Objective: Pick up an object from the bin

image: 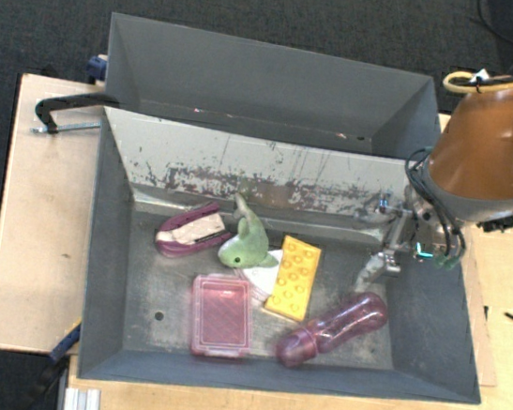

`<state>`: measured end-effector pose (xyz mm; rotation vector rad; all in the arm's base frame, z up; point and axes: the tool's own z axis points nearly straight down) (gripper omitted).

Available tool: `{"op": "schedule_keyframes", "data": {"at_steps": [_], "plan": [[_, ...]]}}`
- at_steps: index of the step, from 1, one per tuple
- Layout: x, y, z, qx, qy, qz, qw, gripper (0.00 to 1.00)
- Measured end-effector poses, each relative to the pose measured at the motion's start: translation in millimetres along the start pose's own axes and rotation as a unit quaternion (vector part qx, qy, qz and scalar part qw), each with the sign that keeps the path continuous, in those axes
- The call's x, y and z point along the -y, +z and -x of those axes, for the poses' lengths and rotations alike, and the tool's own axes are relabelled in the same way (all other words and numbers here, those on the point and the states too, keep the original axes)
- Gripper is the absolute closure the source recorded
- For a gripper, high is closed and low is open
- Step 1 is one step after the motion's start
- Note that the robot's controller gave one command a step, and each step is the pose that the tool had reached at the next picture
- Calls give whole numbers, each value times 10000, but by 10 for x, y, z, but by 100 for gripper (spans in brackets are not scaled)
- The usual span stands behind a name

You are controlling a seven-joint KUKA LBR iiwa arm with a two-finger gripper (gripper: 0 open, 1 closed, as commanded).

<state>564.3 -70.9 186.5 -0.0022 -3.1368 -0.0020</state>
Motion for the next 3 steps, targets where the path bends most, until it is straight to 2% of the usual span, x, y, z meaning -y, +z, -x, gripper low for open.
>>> {"op": "schedule_keyframes", "data": {"at_steps": [1, 2, 3], "plan": [[-2, -38, 17, 37, -7, -5, 10000, 0], [-423, 311, 204, 51, -277, -11, 9996, 0], [-735, 258, -149, 17, -40, 3, 10000, 0]]}}
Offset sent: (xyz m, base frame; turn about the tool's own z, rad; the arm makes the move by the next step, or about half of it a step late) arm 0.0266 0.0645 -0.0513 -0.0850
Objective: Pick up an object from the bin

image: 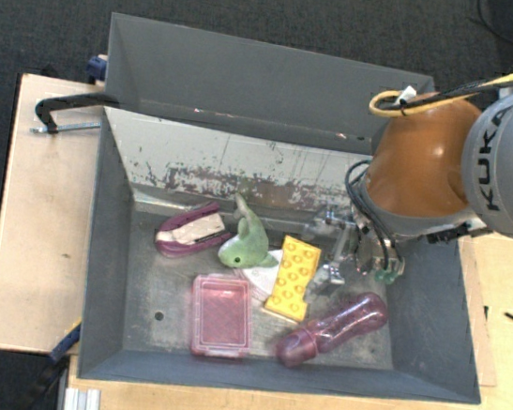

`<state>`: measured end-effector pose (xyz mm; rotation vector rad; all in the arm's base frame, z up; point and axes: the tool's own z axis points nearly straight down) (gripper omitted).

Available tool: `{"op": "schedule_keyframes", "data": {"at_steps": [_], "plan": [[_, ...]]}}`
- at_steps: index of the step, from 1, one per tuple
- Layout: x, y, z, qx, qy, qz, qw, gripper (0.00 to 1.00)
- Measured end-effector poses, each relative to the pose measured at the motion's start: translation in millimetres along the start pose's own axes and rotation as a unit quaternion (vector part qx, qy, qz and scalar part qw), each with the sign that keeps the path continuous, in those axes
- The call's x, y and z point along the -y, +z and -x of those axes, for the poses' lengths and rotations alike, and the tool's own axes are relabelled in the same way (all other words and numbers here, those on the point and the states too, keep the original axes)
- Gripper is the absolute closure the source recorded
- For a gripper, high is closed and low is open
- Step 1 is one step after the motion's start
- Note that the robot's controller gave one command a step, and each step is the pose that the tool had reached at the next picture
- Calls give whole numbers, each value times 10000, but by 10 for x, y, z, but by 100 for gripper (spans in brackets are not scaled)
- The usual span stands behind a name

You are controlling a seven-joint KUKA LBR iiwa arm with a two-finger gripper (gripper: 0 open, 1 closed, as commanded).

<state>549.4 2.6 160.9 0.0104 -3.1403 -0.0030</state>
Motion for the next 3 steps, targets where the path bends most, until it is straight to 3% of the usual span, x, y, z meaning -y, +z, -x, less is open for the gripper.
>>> {"op": "schedule_keyframes", "data": {"at_steps": [1, 2, 3], "plan": [[237, 790, 201, -25, 1071, 20, 9942, 100], [237, 790, 202, -23, 1069, 19, 9943, 100], [242, 264, 129, 3, 926, -4, 9957, 100]]}}
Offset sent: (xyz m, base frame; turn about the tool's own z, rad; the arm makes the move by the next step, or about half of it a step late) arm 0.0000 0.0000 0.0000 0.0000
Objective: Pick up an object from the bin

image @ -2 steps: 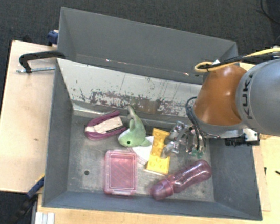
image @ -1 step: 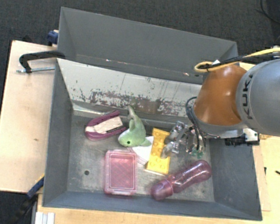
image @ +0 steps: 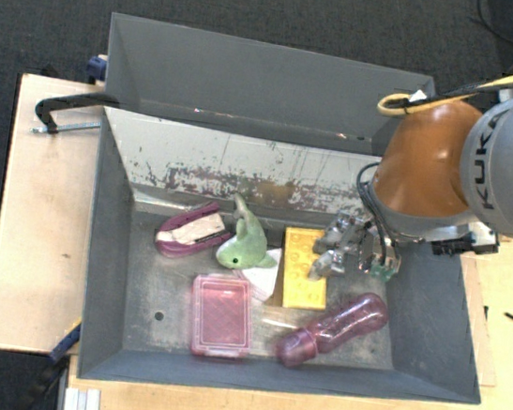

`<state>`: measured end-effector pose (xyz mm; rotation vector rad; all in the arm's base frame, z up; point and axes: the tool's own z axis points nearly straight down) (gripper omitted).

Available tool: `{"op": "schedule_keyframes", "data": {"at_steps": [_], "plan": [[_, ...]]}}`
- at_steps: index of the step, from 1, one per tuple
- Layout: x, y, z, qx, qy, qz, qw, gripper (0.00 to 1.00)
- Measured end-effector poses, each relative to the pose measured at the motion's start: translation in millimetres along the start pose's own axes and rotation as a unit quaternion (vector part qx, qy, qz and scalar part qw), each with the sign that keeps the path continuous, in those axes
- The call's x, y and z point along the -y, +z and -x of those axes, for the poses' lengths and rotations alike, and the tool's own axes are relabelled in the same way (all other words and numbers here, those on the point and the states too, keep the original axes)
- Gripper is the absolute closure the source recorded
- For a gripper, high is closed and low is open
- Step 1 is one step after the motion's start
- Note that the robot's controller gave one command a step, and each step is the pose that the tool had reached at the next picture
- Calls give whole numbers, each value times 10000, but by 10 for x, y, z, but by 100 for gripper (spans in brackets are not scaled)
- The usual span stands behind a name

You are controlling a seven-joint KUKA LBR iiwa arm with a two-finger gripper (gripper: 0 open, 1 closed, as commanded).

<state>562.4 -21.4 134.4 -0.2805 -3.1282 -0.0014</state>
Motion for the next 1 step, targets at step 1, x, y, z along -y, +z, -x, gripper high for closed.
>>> {"op": "schedule_keyframes", "data": {"at_steps": [1], "plan": [[-21, -687, 53, 12, 19, 4, 10000, 100]]}}
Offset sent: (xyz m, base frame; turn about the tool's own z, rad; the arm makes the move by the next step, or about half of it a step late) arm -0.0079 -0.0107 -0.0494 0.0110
